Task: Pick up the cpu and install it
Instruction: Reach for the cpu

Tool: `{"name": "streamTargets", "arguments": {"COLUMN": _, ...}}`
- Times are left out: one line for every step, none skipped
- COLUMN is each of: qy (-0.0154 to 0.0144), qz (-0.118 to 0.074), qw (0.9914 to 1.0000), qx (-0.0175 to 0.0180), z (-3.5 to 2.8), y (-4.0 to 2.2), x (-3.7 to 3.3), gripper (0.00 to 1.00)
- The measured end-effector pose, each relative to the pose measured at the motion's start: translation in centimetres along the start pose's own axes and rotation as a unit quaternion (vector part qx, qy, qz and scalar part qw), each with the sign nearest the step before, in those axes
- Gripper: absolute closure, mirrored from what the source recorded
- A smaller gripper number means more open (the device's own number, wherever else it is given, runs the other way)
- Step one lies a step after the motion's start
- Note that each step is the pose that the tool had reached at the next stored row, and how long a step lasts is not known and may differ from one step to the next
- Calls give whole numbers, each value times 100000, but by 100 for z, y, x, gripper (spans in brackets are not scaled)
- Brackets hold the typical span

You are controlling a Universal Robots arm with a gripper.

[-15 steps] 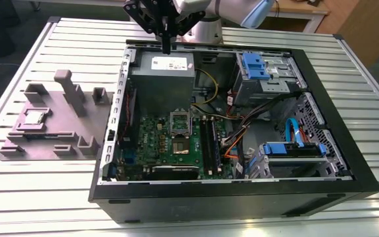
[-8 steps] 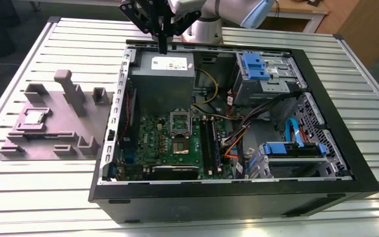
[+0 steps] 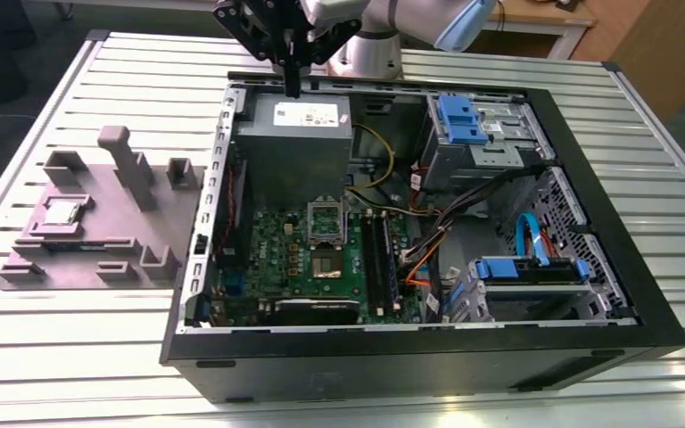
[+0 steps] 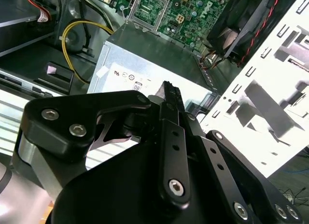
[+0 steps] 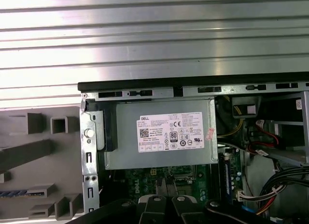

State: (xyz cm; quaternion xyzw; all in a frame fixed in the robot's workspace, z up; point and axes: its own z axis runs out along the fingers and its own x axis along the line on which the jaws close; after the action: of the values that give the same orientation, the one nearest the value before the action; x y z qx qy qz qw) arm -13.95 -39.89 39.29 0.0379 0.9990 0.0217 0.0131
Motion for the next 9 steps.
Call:
{"name": "streamTargets", "arguments": {"qy": 0, "qz": 1, "qw": 100000, "qx": 0, "z": 0, "y": 0, "x": 2, "gripper": 90}}
{"name": "streamTargets", "arguments": {"qy": -1, "qz": 0, "qw": 100000, "qx": 0, "z": 0, "y": 0, "x": 4, "gripper": 90}}
{"name": "streamTargets", "arguments": {"qy": 14, "qz": 0, "qw": 100000, "qx": 1, "z": 6, "y": -5, "x": 55, "gripper": 90}}
{"name": "streamTargets", "arguments": {"qy": 14, "qz": 2, "qw": 100000, "qx": 1, "z": 9, "y": -9, "x": 110, "gripper": 90}}
{"name": "streamTargets", "arguments": {"qy": 12, "qz": 0, "qw": 100000, "qx": -2, "z": 9, "y": -9, "x": 111, "gripper": 90}}
{"name": "streamTargets", "arguments": {"qy": 11, "qz": 0, "qw": 100000, "qx": -3, "z": 9, "y": -9, "x": 112, "gripper": 90}}
{"name": "streamTargets", "arguments": {"qy": 10, "qz": 1, "qw": 100000, "qx": -3, "z": 9, "y": -9, "x": 114, "gripper": 90}}
{"name": "streamTargets", "arguments": {"qy": 11, "qz": 4, "qw": 100000, "qx": 0, "z": 9, "y": -9, "x": 116, "gripper": 90}}
{"name": "streamTargets", "arguments": {"qy": 14, "qz": -1, "qw": 100000, "qx": 0, "z": 12, "y": -13, "x": 160, "gripper": 90}}
